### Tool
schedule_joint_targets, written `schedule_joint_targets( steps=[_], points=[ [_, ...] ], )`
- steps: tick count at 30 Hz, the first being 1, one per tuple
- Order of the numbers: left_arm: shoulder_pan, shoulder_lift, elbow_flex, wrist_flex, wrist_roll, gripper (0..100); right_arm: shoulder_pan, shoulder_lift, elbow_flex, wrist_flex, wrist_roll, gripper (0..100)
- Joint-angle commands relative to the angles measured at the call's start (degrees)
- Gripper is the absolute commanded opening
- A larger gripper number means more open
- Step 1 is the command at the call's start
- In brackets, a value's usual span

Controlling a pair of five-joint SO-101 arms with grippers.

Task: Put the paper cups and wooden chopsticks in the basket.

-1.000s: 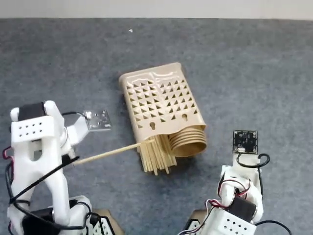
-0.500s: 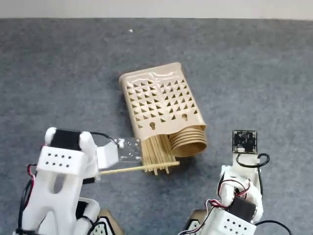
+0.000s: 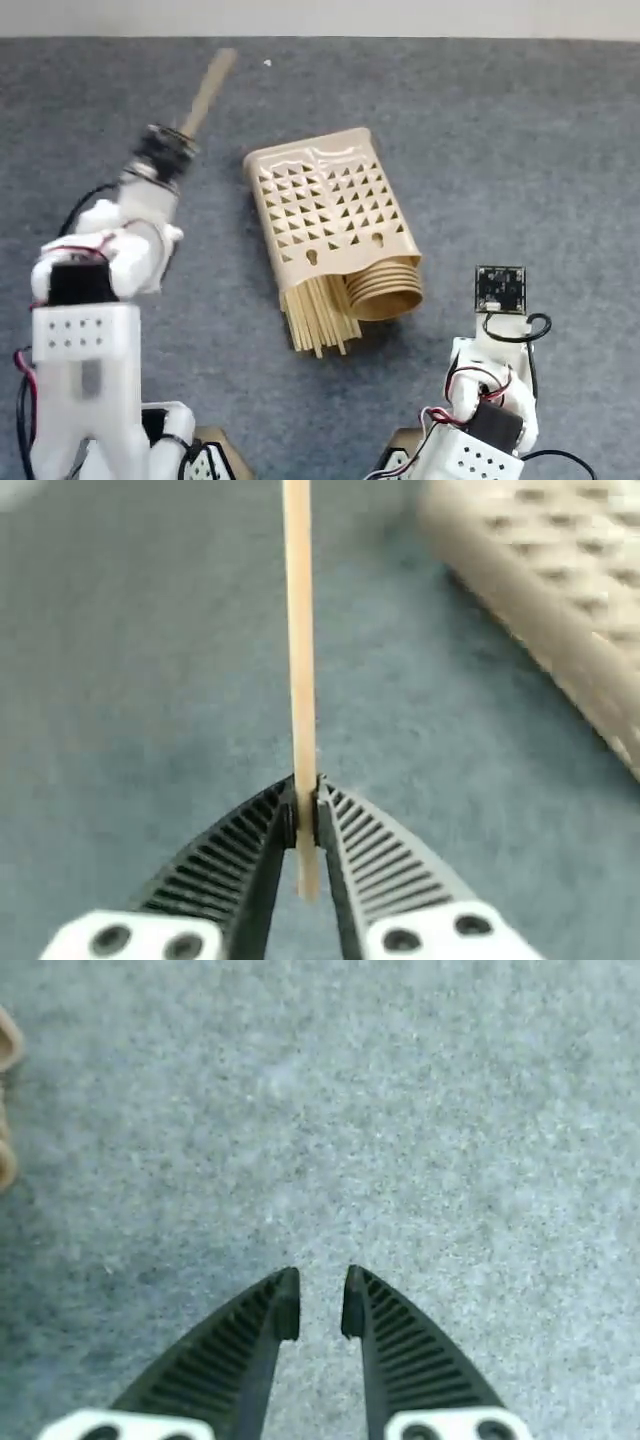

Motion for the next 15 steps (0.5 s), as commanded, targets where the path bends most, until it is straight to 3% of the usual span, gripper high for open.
schedule_joint_targets(
  steps=[1, 8, 13, 15],
  points=[
    [-5.93, 9.89, 2.07, -12.13, 9.93, 0, -0.22, -0.40, 7.16, -0.75, 0.53, 8.8],
    [-9.89, 36.44, 1.45, -26.99, 11.87, 1, -0.22, -0.40, 7.16, -0.75, 0.53, 8.8],
    [-10.33, 47.25, -4.79, -22.15, 11.34, 18, -0.31, -0.40, 7.16, -0.75, 0.53, 8.8],
    [-9.71, 47.87, -6.73, -18.99, 8.70, 18, -0.31, -0.40, 7.16, -0.75, 0.53, 8.8]
  ],
)
